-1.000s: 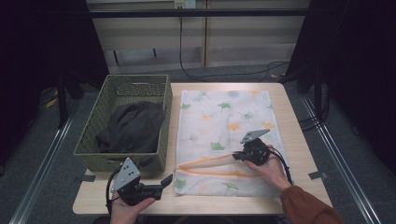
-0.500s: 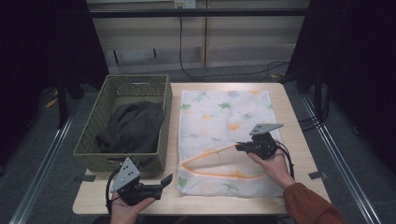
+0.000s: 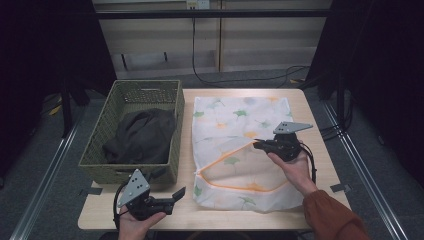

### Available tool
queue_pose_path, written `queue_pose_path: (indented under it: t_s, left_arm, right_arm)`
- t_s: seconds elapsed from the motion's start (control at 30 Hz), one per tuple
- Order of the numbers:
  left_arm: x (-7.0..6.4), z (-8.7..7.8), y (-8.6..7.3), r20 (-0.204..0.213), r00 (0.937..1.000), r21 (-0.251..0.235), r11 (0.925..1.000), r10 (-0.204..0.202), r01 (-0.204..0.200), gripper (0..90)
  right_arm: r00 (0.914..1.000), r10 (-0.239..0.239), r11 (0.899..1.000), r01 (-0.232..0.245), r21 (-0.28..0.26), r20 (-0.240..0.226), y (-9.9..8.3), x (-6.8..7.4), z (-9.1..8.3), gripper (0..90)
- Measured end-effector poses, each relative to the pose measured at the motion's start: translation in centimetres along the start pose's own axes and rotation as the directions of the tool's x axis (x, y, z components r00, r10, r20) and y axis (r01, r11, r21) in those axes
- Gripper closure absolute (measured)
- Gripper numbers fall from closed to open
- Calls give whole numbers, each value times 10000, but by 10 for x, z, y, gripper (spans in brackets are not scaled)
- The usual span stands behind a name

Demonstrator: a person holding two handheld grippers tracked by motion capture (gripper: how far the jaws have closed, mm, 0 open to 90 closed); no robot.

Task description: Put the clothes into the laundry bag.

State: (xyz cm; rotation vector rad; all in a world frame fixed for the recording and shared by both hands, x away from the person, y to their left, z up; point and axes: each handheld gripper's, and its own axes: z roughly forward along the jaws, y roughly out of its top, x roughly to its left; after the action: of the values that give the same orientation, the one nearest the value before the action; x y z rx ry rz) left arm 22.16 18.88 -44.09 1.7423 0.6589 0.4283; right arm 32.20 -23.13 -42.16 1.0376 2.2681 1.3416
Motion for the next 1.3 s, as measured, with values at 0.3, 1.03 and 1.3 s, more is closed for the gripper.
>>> queue_pose_path:
  t_s: [0.3, 1.03, 1.3]
  left_arm:
    - [1, 0, 0, -39, 10000, -4, 10000, -24, 24, 112]
    - [50, -1, 58, -296, 9995, 940, 9955, -63, 91, 139]
    - [88, 1, 71, -1368, 9904, 1579, 9867, -175, 393, 119]
  right_arm:
    - [9997, 191, 9953, -179, -955, 116, 18, -6, -7, 890]
    - [9997, 235, 9915, -241, -1282, -64, 25, -10, -6, 889]
    - [9998, 174, 9930, -188, -1170, -130, 24, -10, -3, 889]
